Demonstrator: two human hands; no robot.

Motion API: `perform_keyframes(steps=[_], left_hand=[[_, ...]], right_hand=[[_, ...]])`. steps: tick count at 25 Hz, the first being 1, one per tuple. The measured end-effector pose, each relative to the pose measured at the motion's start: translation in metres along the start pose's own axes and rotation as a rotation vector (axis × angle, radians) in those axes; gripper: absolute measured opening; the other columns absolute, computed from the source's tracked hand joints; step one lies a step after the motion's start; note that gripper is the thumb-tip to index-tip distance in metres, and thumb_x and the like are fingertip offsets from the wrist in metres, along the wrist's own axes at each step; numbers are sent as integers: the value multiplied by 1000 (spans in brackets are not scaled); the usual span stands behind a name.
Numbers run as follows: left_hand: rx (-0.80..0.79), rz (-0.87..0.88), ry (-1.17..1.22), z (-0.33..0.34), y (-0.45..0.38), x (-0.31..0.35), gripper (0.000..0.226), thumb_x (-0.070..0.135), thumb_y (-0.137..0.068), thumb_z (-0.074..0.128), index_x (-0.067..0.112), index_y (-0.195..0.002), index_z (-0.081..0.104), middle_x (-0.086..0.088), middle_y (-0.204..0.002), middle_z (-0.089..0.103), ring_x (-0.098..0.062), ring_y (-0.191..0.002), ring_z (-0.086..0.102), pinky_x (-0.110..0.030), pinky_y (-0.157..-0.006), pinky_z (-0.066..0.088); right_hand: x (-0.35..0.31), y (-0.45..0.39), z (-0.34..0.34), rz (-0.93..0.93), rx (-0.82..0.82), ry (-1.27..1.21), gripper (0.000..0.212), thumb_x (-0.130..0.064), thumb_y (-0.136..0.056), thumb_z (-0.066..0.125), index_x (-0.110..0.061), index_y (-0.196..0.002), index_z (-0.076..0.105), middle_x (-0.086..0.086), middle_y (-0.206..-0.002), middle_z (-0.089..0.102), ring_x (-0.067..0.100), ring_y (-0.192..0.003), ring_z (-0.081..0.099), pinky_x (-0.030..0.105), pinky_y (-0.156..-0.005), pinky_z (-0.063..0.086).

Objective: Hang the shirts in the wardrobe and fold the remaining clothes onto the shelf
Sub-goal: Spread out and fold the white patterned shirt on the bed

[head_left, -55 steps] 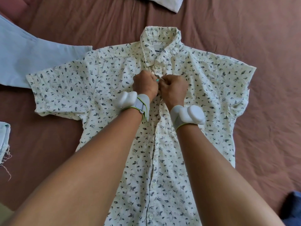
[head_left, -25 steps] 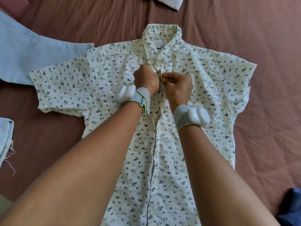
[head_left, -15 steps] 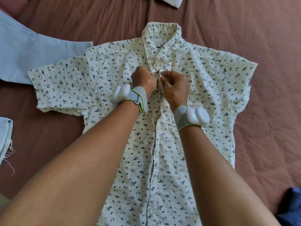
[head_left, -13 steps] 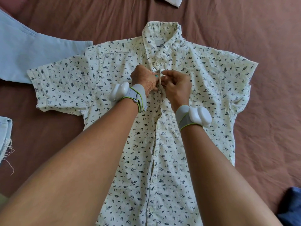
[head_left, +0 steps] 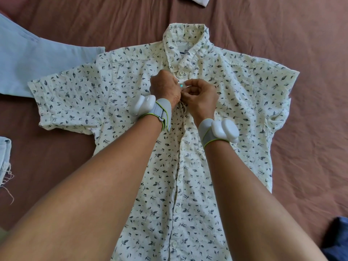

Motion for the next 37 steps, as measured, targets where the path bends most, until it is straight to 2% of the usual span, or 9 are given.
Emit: perform_keyframes(steps=[9,13,17,21,24,27,29,31,37], left_hand=[[-4,28,144,7,6,-6,23,6,-86,61,13,-108,62,-8,-101,70,-24,-101,63,-36,-89,52],[-28,59,129,3,2,-4,24,3,-89,55,11,-112,60,-9,-108,68,-23,-100,65,-28,-86,53],[-26,164,56,-2,0,4,21,9,-92,50,12,-111,59,-11,-108,67,-26,-103,62,-27,-84,49],[218,425,-375,-47,-35,22,41,11,-92,51,8,-132,46,-15,-139,43,-31,-126,41,-42,-105,38],[13,429,-816,-56,-79,2,68,19,-92,55,11,-150,21,-15,-152,29,-34,-141,27,-52,-118,9],[-68,400,-787,-62,-87,-9,54,7,-89,55,6,-140,38,-25,-134,41,-46,-126,40,-53,-111,29],[-33,440,-632,-70,-78,-4,35,3,-88,50,1,-124,53,-28,-122,46,-46,-114,47,-48,-97,43],[24,481,-478,-86,-68,5,24,12,-86,54,5,-109,61,-25,-108,53,-41,-103,52,-43,-87,45],[179,461,-312,-174,-34,35,37,44,-82,64,8,-72,69,-19,-66,62,-37,-68,60,-35,-58,41]], right_hand=[[8,-8,0,74,-40,-4,25,-4,-79,54,-21,-73,73,10,-68,71,32,-66,71,48,-66,61],[1,-7,3,-97,-135,164,9,-17,-81,73,-13,-88,74,12,-65,70,34,-66,70,49,-66,59],[-20,-7,-4,-298,-71,374,16,-10,-83,59,-4,-84,74,10,-67,70,26,-62,65,40,-66,55],[-52,-38,-49,-414,253,500,33,-4,-87,44,0,-114,62,18,-103,65,31,-95,58,30,-82,40],[-42,-86,-91,-167,182,894,56,-3,-85,56,-5,-138,39,18,-137,46,35,-128,38,36,-108,26],[-30,-100,-96,-124,-34,1195,52,-28,-88,65,-12,-132,43,17,-131,52,37,-129,40,52,-117,7],[-38,-96,-91,-261,-47,1177,33,-23,-90,59,-11,-120,54,19,-117,61,37,-115,51,49,-111,23],[-54,-89,-102,-318,18,1040,26,-15,-92,51,-6,-115,58,24,-114,59,40,-106,54,43,-93,39],[-124,-40,-160,-430,211,1004,19,-12,-95,44,-2,-105,58,24,-96,58,38,-80,54,39,-66,38]])
Point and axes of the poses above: each hand's wrist, its own y-axis away from the middle knuckle, its own z-axis out of the palm, x = y × z, the point moved 6 cm from there along -y, towards the middle knuckle
